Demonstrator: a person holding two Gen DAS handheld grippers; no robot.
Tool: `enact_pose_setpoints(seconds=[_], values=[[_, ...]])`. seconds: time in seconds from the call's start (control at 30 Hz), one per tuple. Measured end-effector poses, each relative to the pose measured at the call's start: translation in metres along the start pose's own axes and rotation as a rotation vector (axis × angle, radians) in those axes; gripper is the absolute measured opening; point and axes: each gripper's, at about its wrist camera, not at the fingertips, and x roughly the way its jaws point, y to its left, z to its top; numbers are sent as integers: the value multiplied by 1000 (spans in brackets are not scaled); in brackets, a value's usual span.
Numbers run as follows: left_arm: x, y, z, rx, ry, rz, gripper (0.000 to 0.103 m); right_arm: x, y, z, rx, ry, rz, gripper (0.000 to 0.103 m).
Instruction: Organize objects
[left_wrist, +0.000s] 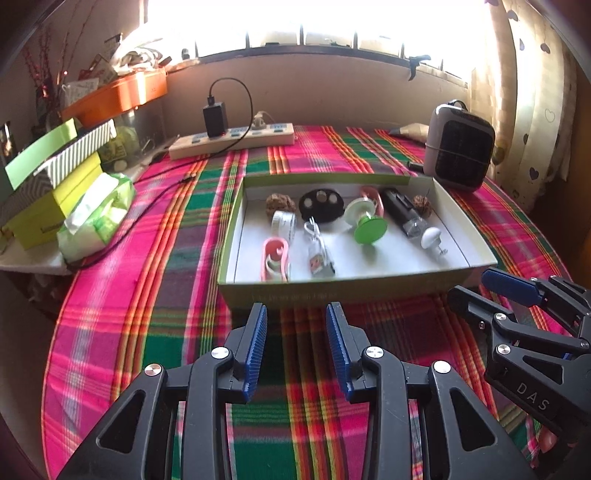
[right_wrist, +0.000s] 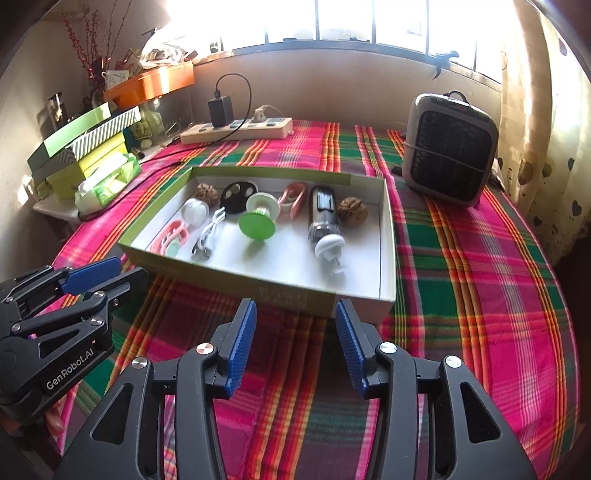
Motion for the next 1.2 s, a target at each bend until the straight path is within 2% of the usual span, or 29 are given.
enact_pose_setpoints(seconds=[0.23,0.37,0.53,0.77,1.2], values=[[2,0,-20,-6,39,4,32,2,0,-16,11,34,-6,47],[3,-1,-28,-4,56,12,32,4,-1,-24,23,57,-8,52],[5,0,-33,-15,72,4,32,4,-1,-31,22,68,-21,52],[3,-2,-37,-17,59,15,33,4,-1,-36,14,72,-43,53],[2,-3,-37,-17,58,19,33,2,-1,-39,23,79,-64,65]])
